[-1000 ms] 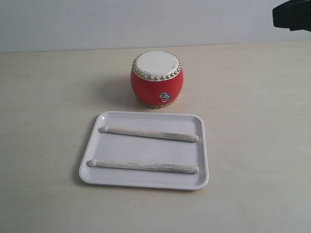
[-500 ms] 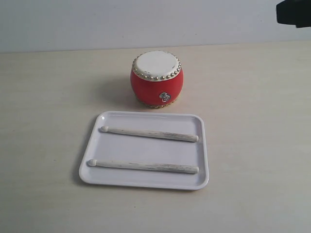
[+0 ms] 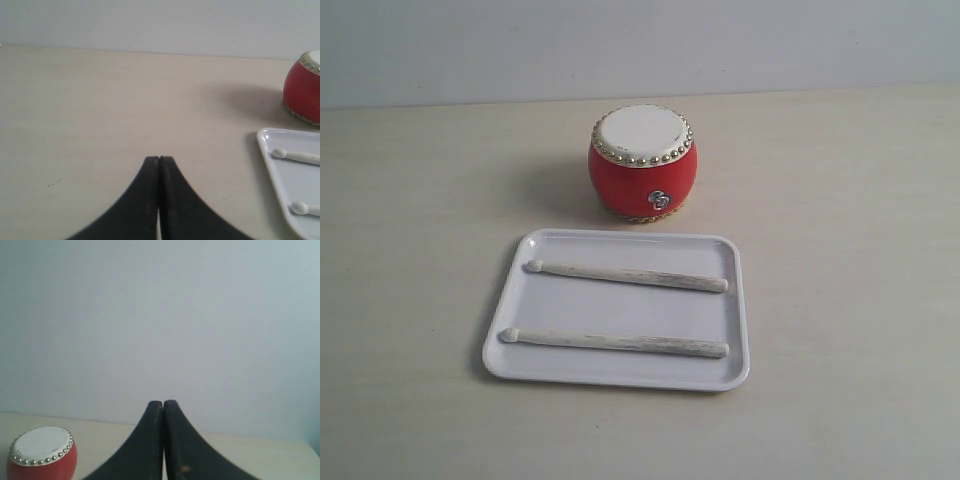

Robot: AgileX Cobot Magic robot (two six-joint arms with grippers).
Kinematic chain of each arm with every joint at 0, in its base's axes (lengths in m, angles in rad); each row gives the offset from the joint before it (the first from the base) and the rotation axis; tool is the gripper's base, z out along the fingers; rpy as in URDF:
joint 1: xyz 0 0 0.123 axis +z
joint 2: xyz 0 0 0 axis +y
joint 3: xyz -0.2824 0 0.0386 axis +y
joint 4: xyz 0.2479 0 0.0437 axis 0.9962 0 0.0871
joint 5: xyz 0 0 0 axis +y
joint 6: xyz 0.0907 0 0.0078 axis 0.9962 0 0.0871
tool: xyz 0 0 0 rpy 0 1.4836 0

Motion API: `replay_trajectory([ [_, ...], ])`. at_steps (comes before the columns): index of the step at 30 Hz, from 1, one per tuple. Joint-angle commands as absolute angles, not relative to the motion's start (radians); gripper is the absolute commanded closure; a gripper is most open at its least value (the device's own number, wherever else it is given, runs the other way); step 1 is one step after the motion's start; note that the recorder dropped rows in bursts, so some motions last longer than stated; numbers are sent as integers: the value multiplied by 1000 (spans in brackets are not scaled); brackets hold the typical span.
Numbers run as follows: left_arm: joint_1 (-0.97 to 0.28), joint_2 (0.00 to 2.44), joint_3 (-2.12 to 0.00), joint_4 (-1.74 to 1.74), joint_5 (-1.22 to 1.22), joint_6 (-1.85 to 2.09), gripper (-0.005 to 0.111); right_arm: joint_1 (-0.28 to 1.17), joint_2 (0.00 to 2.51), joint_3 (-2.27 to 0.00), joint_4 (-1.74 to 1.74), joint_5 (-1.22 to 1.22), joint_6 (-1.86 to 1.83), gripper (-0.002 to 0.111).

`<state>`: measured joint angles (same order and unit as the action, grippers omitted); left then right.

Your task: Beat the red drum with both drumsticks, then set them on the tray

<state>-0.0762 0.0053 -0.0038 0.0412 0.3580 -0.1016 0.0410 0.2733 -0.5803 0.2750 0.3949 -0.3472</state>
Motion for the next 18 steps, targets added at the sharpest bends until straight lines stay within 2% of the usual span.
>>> replay_trajectory([
  [1, -81, 0, 0, 42, 353, -109, 107, 11, 134, -391, 296, 343, -352, 108],
  [8, -81, 0, 0, 42, 353, -109, 107, 11, 105, -221, 290, 242, -361, 108],
  [14, -81, 0, 0, 42, 353, -109, 107, 11, 105, -131, -101, 177, 102, 108],
  [18, -81, 0, 0, 42, 353, -109, 107, 11, 105, -88, -132, 151, 149, 108],
])
